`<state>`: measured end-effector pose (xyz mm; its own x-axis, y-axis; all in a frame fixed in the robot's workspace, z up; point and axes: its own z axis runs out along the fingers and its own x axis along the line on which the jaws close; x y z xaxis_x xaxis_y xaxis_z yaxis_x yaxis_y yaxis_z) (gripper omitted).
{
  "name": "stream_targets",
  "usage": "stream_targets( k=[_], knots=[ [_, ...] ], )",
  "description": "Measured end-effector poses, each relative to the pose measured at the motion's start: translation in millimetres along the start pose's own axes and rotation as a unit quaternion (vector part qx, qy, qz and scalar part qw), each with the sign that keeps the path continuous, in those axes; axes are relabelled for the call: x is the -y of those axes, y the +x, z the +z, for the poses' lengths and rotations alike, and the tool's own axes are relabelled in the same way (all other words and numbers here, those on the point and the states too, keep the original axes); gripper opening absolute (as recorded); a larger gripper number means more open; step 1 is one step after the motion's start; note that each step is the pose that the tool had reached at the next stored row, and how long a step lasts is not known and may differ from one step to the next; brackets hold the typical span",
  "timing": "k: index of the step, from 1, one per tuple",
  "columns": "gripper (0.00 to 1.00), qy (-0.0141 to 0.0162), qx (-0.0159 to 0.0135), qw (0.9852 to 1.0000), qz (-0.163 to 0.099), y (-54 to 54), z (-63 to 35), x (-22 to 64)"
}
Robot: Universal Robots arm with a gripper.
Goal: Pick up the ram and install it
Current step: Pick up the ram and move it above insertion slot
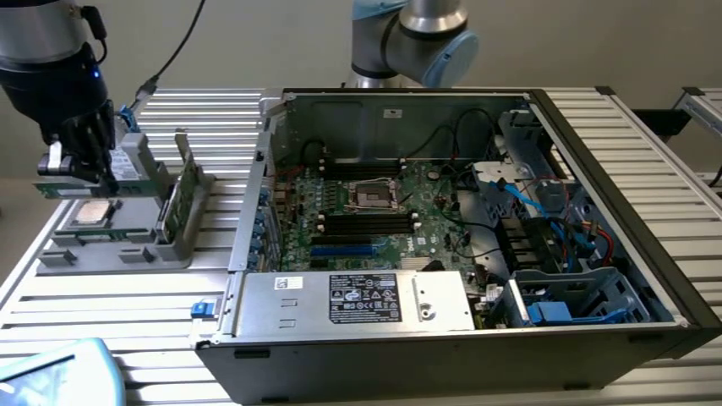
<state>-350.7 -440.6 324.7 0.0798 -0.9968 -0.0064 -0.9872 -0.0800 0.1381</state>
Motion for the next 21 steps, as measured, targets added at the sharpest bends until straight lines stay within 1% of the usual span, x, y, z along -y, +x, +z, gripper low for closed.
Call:
stream_targets(
  k=[4,6,10,15,21],
  knots=[
    [0.14,-0.001,0.0001,1.0,0.0,1.1,-17.8,13.2],
    [0.14,-0.002,0.0003,1.0,0.0,1.8,-26.5,20.5],
    [0.14,-0.0053,0.0005,1.0,0.0,3.1,-42.5,34.5],
    [0.14,-0.0097,0.0008,1.0,0.0,4.7,-57.3,51.7],
    [0.14,-0.0129,0.0011,0.9999,0.0,6.6,-71.4,74.8]
  ],
)
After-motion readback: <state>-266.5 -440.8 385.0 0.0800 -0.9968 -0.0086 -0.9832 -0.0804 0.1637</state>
